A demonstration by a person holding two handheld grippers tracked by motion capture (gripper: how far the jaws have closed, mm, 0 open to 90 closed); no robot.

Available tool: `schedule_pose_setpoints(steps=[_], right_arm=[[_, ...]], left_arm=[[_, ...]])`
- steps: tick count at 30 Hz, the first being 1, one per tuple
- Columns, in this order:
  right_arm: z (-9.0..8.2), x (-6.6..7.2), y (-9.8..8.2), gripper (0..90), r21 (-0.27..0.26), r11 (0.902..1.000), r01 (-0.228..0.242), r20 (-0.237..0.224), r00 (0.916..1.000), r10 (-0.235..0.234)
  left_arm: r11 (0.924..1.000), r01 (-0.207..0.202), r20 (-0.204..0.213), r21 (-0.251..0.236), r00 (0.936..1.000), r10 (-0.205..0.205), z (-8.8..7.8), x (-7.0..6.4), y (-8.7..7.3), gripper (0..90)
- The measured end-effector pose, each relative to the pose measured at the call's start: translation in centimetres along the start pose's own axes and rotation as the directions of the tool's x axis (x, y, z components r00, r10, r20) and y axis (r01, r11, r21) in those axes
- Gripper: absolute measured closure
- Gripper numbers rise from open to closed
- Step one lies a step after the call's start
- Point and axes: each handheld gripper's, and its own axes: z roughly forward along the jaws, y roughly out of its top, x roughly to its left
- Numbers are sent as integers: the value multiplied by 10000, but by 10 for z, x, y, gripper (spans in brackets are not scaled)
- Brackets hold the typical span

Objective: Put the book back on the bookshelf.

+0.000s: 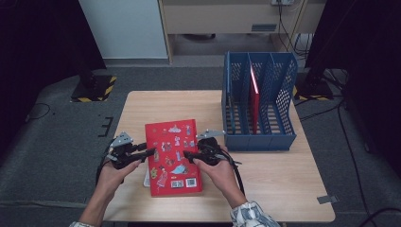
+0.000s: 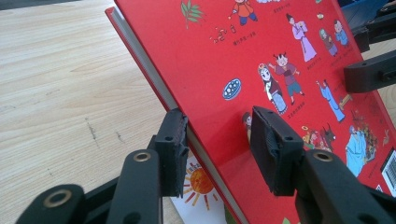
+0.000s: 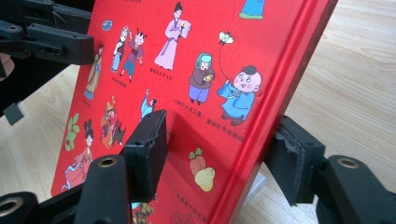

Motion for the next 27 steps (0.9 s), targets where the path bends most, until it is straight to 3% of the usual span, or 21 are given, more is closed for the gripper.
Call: schedule_pose_setpoints(steps=[22, 27], right_arm=[[-10, 6, 20, 423, 39, 9992, 408, -77, 9991, -407], [-14, 8, 27, 448, -173, 9982, 574, -13, 9983, -574]], left_arm=[[9994, -90, -92, -342, 9999, 87, -12, -4, 14, 606], [9989, -131, -176, -454, 9998, 124, -16, -4, 20, 622]])
